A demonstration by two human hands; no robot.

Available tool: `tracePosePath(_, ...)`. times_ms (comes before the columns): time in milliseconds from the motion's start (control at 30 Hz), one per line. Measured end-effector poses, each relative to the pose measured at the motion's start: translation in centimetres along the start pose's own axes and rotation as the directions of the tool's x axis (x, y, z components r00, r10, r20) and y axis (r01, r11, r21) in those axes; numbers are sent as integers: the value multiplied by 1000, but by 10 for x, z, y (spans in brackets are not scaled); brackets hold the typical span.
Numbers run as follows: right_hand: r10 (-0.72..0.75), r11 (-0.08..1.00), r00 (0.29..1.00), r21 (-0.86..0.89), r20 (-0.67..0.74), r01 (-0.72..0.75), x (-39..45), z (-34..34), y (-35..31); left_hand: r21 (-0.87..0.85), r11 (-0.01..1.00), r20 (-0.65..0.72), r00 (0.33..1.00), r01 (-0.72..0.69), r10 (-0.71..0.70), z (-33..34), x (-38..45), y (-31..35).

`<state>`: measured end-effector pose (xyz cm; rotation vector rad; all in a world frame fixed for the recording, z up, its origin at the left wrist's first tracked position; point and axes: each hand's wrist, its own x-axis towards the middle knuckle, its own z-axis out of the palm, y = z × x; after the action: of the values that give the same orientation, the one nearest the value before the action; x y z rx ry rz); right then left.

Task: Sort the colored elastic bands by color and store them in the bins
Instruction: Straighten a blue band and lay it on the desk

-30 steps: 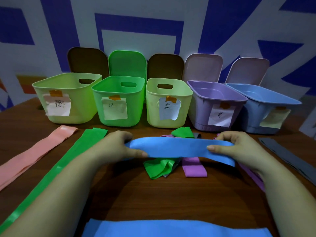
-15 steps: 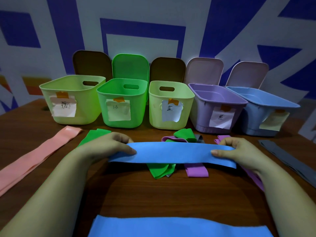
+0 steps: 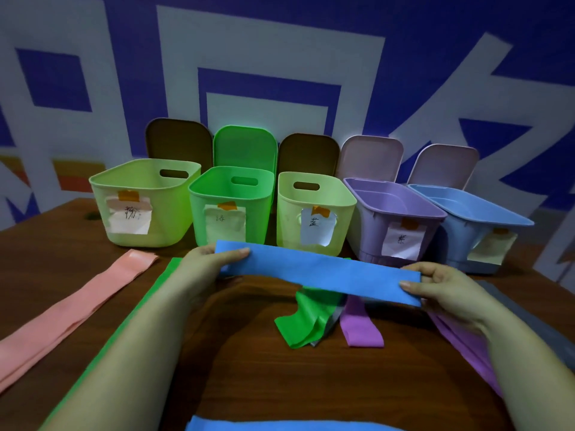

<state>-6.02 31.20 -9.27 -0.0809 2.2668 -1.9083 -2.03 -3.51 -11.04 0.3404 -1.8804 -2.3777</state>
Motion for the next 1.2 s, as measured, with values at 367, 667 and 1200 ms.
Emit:
tracePosePath(367,-314,898,942,-361,-123,252,-31,-14,-49,-152,988,31,999,-2,7,10,-10,16)
tracePosePath(667,-541,690,811,-669,-224,276,-78,-26,-44,231,927,91,955,-296,283,24,-39,43)
tracePosePath(1200,-481,606,877,-728,-15,320,-135,-23,-67,475,764,144,896,-436,421,-17,-143,72)
